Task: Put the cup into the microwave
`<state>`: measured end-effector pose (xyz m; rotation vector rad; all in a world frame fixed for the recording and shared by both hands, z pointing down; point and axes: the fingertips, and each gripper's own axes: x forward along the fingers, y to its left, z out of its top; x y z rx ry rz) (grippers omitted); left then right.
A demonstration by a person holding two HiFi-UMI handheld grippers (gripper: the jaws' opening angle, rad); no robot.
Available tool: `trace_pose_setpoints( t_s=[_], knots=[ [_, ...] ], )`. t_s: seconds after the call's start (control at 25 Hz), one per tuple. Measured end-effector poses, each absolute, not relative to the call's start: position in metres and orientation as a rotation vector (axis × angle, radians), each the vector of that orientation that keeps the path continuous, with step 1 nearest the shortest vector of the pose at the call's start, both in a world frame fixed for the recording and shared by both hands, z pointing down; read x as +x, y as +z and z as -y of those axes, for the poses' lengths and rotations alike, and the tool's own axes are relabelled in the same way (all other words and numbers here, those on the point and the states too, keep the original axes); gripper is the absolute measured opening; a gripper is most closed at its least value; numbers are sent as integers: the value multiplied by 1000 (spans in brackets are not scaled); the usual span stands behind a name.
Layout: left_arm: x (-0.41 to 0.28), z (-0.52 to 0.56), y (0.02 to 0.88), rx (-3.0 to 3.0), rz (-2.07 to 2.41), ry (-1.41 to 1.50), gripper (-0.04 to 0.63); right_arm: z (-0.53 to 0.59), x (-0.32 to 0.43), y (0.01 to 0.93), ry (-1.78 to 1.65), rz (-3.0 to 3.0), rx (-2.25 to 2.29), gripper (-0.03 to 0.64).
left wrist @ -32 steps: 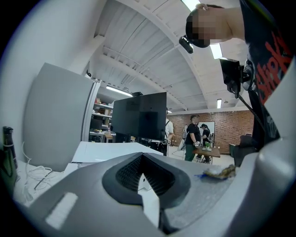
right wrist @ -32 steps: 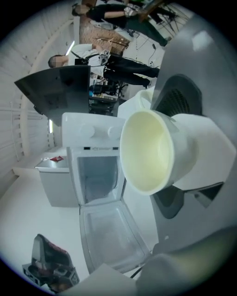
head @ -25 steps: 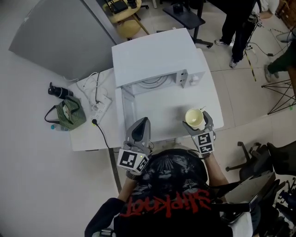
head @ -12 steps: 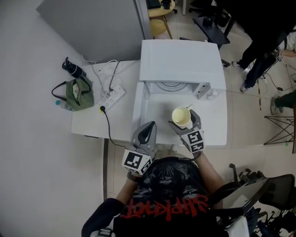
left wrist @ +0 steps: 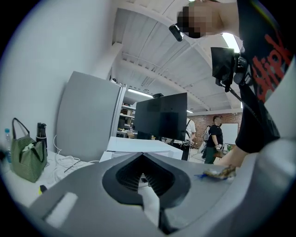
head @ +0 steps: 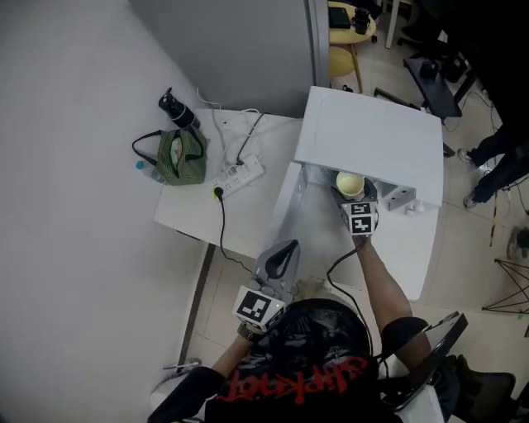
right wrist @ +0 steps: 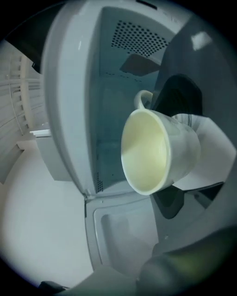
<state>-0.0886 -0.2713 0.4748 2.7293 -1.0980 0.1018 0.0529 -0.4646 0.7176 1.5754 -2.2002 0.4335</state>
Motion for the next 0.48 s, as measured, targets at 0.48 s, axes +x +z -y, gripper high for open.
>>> trace_pose_setpoints(
  t_s=[0.48],
  knots=[
    [-91, 266, 477, 2708, 1142, 199, 5, 526, 77, 748, 518, 2160, 1683, 448]
  ],
)
